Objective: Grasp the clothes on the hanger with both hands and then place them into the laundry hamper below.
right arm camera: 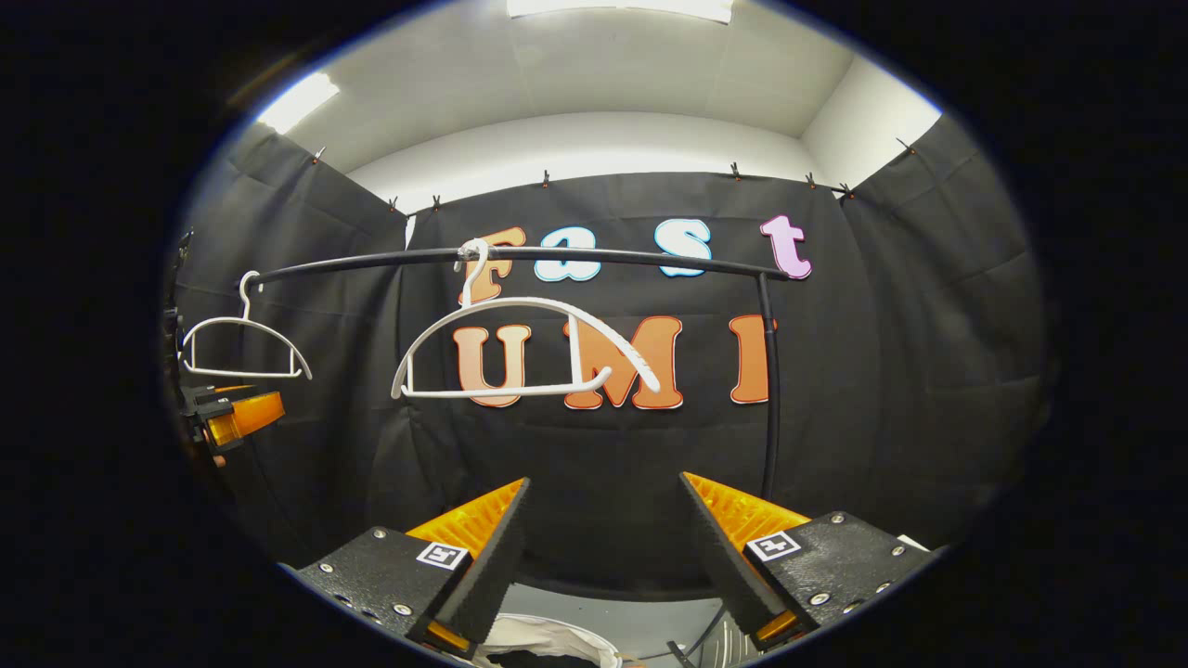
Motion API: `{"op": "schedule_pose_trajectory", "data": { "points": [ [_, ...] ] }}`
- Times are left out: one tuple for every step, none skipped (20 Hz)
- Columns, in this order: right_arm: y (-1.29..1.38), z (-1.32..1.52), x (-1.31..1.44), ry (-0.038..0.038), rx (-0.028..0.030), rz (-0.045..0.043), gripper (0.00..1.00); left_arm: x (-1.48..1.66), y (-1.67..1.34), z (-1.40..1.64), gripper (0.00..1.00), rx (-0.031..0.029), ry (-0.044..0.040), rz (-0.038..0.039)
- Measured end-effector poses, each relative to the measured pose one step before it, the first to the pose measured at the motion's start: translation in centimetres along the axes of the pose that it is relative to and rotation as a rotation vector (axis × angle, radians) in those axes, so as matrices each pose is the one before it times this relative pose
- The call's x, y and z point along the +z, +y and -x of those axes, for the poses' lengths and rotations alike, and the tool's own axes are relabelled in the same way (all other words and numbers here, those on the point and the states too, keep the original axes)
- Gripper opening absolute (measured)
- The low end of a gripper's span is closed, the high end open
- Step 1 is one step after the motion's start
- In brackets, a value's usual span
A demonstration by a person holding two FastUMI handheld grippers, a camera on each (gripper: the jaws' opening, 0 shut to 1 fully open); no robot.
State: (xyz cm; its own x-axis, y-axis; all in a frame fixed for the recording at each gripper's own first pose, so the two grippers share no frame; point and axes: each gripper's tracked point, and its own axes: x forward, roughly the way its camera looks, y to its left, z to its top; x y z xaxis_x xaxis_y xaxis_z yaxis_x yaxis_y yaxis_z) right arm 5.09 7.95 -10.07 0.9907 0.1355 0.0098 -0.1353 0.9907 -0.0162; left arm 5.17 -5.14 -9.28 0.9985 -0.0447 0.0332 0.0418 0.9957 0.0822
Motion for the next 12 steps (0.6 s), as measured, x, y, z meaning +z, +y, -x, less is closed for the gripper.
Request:
{"op": "schedule_pose_trajectory", "data": {
  "points": [
    [-0.002, 0.127, -0.091, 0.00078, -0.0011, 0.00129, 1.0, -0.003, 0.138, 0.048, 0.94, 0.00287, -0.00046, -0.00151],
    [-0.137, -0.082, 0.017, -0.00052, -0.00327, -0.00106, 1.0, 0.152, 0.074, -0.006, 0.94, 0.00601, -0.00281, -0.00422],
    [-0.135, -0.063, 0.126, -0.00194, -0.00159, -0.00378, 1.0, 0.221, 0.095, -0.03, 0.96, 0.00596, -0.00438, -0.00489],
    [0.117, 0.002, 0.064, -0.002, -0.0008, -0.00478, 1.0, 0.2, -0.026, 0.046, 0.94, 0.00164, -0.00469, -0.00249],
    [-0.065, -0.046, 0.06, -0.00172, 0.00014, -0.00477, 1.0, 0.335, -0.131, 0.036, 0.94, -0.00069, -0.00422, -0.00006],
    [0.013, -0.02, 0.11, -0.00329, 0.00267, -0.00318, 1.0, 0.267, -0.107, 0.09, 0.94, -0.0036, -0.00709, 0.0013],
    [0.025, 0.099, 0.028, -0.00039, 0.00215, 0.00139, 0.97, 0.645, -0.328, 1.008, 0.94, -0.00504, -0.00809, 0.00198],
    [-0.144, -0.079, -0.038, 0.00113, -0.00182, 0.00298, 0.94, 0.312, -0.082, 0.186, 0.94, -0.00257, -0.00558, 0.0008],
    [-0.161, 0.081, -0.036, -0.00057, -0.00342, 0.00168, 0.94, 0.104, 0.162, 0.117, 0.94, 0.00041, -0.00323, -0.00041],
    [-0.009, 0.034, -0.075, 0.00009, -0.00261, -0.00032, 0.94, 0.177, 0.074, 0.144, 0.96, 0.00162, -0.00256, -0.00079],
    [0.074, -0.101, 0.016, -0.00021, 0.00219, -0.00202, 0.93, 0.079, 0.068, 0.003, 0.96, 0.00309, -0.00062, -0.00027],
    [0.209, -0.047, 0.119, -0.00078, 0.00411, -0.0024, 1.0, -0.008, 0.093, 0.075, 0.96, 0.00379, 0.00239, 0.0004]
  ]
}}
